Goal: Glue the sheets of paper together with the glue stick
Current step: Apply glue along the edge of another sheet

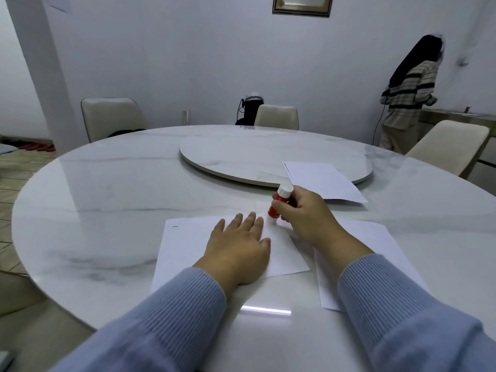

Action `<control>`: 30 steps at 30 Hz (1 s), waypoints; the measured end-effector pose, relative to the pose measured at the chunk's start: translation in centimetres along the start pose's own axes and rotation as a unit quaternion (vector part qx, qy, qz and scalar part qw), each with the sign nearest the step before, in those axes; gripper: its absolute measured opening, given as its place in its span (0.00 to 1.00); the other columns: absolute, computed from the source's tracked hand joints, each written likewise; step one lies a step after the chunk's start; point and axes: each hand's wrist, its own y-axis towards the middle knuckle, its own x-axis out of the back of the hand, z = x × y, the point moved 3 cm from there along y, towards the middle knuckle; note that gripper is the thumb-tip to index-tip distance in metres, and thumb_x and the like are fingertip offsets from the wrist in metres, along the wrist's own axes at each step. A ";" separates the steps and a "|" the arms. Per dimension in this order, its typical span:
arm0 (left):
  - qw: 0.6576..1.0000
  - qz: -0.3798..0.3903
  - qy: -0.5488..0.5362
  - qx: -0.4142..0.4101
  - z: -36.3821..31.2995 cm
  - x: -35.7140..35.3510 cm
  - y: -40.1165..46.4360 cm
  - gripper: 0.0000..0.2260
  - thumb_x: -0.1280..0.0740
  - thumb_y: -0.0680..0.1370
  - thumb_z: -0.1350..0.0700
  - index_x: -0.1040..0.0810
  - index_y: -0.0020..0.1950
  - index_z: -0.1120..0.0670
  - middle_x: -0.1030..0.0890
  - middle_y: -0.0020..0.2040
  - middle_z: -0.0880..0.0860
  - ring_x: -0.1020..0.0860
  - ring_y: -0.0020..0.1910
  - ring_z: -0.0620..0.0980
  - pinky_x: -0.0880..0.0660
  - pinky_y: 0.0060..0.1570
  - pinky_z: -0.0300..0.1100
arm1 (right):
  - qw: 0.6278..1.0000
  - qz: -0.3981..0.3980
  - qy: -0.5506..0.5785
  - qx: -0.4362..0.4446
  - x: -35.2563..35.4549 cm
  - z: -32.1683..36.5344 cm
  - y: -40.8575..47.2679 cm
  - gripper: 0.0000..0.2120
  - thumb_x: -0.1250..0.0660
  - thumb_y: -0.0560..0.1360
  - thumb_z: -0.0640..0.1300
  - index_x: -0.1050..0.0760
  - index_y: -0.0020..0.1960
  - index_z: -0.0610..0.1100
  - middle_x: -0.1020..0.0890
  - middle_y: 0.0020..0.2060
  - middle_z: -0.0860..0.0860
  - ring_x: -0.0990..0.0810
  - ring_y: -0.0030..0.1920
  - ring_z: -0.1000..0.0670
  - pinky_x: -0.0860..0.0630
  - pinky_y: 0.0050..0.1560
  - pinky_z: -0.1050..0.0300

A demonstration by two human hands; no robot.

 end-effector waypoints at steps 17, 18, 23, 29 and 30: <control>0.992 0.094 0.008 -0.085 -0.1 1.7 -0.7 0.24 0.52 0.82 0.51 0.54 0.77 0.47 0.57 0.78 0.44 0.58 0.77 0.45 0.60 0.75 0.46 | 0.913 -0.070 0.402 -0.019 4.7 -0.5 -1.5 0.08 0.37 0.67 0.37 0.20 0.35 0.41 0.21 0.28 0.46 0.28 0.26 0.50 0.34 0.22 0.64; 0.986 0.125 -0.017 -0.111 0.1 2.7 -1.1 0.24 0.48 0.81 0.53 0.50 0.77 0.45 0.55 0.78 0.41 0.58 0.76 0.42 0.58 0.74 0.44 | 0.903 -0.117 0.412 -0.023 5.0 -0.7 -1.4 0.07 0.36 0.70 0.36 0.20 0.40 0.41 0.21 0.30 0.45 0.29 0.27 0.49 0.33 0.23 0.63; 0.996 -0.048 0.004 0.079 2.1 4.4 -2.1 0.29 0.47 0.79 0.40 0.48 0.76 0.51 0.48 0.78 0.52 0.51 0.77 0.52 0.51 0.74 0.50 | 0.937 -0.195 0.289 -0.029 4.7 -1.0 -1.2 0.04 0.34 0.74 0.35 0.25 0.42 0.43 0.22 0.29 0.49 0.28 0.27 0.49 0.30 0.27 0.59; 0.990 0.136 0.013 -0.024 2.0 2.5 -2.0 0.34 0.44 0.76 0.37 0.56 0.77 0.45 0.60 0.78 0.47 0.60 0.77 0.48 0.59 0.75 0.49 | 0.978 -0.092 0.183 0.046 1.8 0.5 -1.4 0.07 0.34 0.73 0.34 0.24 0.45 0.45 0.18 0.31 0.53 0.22 0.32 0.55 0.25 0.37 0.56; 0.990 0.133 -0.006 -0.040 1.9 2.9 -1.8 0.33 0.42 0.77 0.39 0.55 0.77 0.44 0.59 0.78 0.45 0.59 0.77 0.46 0.59 0.75 0.47 | 0.980 -0.083 0.176 0.048 1.6 0.6 -1.5 0.08 0.34 0.73 0.34 0.24 0.46 0.46 0.17 0.32 0.55 0.22 0.34 0.55 0.24 0.40 0.52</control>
